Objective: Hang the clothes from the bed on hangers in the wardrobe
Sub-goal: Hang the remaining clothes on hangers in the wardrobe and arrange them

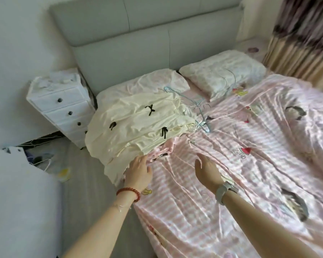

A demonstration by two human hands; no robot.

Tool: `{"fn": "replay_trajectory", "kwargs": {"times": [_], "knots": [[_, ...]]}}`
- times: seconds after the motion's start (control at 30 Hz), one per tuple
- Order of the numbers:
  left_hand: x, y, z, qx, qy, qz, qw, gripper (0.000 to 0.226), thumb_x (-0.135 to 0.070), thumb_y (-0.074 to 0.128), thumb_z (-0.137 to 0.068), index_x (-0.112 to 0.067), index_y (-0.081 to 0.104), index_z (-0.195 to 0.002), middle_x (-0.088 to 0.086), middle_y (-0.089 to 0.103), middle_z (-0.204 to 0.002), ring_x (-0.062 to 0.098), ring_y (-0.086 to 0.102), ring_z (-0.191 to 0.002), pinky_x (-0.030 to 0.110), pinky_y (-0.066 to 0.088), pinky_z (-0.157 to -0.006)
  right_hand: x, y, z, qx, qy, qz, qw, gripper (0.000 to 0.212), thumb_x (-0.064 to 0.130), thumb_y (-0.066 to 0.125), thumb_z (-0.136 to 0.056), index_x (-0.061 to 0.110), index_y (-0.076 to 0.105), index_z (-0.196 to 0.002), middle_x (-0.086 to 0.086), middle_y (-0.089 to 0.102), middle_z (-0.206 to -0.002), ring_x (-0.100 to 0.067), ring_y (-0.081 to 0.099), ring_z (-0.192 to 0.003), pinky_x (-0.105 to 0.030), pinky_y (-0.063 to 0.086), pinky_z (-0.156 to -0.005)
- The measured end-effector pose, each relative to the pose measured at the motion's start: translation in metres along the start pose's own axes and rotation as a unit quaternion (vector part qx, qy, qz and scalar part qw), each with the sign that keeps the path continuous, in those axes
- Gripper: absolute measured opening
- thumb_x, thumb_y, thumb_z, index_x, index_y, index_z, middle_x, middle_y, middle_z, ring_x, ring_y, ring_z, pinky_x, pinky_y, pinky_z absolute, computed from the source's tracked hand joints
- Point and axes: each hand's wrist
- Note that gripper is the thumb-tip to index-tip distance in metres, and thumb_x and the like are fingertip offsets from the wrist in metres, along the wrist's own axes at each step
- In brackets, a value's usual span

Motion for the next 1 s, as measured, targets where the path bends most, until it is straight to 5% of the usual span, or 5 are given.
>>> {"fn": "replay_trajectory", "kwargs": {"times": [0.37,0.57,0.73,0.87,1.0], "knots": [[0.03,0.062,-0.245,0.073,0.032,-0.047,0.996,0.053,-0.024,0.039,-0.094,-0.019,0.022,-0.145,0.008,0.015,-0.153,0.025,0.013,-0.14,0.046,0.028,-0.108,-0.025,0.039,-0.232,-0.005,0.167,-0.036,0.985,0.039,0.009,0.034,-0.096,0.002,0.04,-0.135,-0.016,0.043,-0.139,-0.031,0.042,-0.125,-0.033,0.033,-0.097],[0.055,0.116,-0.323,0.097,0.032,-0.095,0.99,0.055,-0.037,0.028,-0.098,-0.031,0.005,-0.147,-0.001,-0.01,-0.156,0.026,-0.012,-0.142,0.052,0.003,-0.113,-0.055,0.075,-0.318,0.008,0.244,-0.127,0.961,0.047,0.016,0.034,-0.096,0.005,0.027,-0.142,-0.013,0.034,-0.145,-0.027,0.033,-0.133,-0.032,0.027,-0.106],[0.077,0.146,-0.343,0.142,0.034,-0.085,0.986,0.055,-0.04,0.026,-0.098,-0.033,0.003,-0.147,-0.004,-0.011,-0.156,0.023,-0.012,-0.143,0.046,0.011,-0.113,-0.069,0.088,-0.364,-0.007,0.333,-0.245,0.911,0.026,0.017,0.035,-0.089,0.017,0.043,-0.114,-0.005,0.046,-0.1,-0.013,0.045,-0.075,-0.032,0.05,-0.072],[0.086,0.151,-0.345,0.144,0.047,-0.089,0.984,0.055,-0.039,0.027,-0.098,-0.034,0.004,-0.147,-0.006,-0.01,-0.156,0.021,-0.01,-0.143,0.042,0.014,-0.113,-0.068,0.088,-0.38,-0.06,0.388,-0.248,0.886,0.014,0.015,0.035,-0.092,0.009,0.047,-0.094,-0.002,0.043,-0.074,-0.016,0.039,-0.064,-0.032,0.041,-0.07],[0.084,0.15,-0.347,0.165,0.04,-0.086,0.982,0.054,-0.039,0.026,-0.098,-0.034,0.004,-0.147,-0.006,-0.011,-0.156,0.021,-0.009,-0.143,0.042,0.013,-0.114,-0.061,0.083,-0.39,-0.118,0.351,-0.189,0.91,0.04,0.043,0.034,-0.09,0.008,0.051,-0.089,0.0,0.04,-0.064,-0.023,0.042,-0.063,-0.031,0.036,-0.062]]}}
Point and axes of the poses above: each hand's wrist, its own z-axis away from the middle knuckle, its own y-axis out of the palm, x = y × z
